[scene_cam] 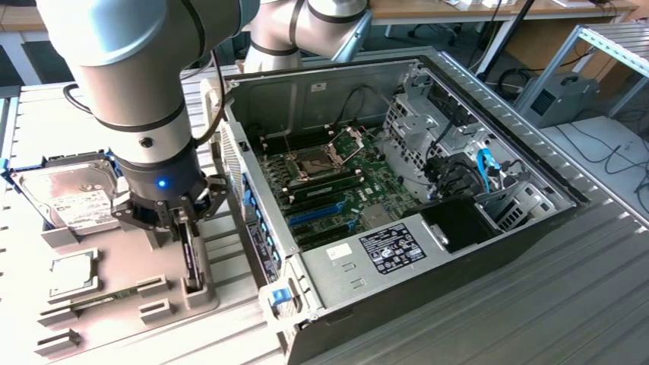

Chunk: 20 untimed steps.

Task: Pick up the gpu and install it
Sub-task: 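Pick up the gpu and move the gpu toward the slot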

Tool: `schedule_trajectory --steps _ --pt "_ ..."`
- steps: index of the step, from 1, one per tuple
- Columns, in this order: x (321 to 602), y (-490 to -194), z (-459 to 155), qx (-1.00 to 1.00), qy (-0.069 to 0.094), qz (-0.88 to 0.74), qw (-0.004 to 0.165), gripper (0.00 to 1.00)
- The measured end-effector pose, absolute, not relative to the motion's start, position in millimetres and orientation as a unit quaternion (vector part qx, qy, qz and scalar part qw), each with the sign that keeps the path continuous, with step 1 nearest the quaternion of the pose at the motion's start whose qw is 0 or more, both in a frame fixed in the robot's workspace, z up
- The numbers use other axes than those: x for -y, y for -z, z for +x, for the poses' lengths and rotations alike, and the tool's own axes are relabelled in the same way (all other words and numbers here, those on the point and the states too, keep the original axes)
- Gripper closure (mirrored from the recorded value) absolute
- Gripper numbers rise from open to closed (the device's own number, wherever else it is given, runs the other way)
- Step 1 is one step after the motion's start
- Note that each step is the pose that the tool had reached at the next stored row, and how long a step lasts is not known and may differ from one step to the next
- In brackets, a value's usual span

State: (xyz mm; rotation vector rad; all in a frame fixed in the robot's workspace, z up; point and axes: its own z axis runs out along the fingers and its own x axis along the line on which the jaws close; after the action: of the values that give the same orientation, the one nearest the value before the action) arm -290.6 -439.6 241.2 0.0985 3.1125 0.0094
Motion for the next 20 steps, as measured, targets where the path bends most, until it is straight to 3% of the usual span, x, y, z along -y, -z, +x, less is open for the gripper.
schedule_trajectory --steps 2,20 --pt "439.6 -241.2 -290.6 -0.999 -0.003 0.032 0.014 0.73" --pt "439.6 -241.2 -290.6 -0.999 -0.003 0.032 0.014 0.73"
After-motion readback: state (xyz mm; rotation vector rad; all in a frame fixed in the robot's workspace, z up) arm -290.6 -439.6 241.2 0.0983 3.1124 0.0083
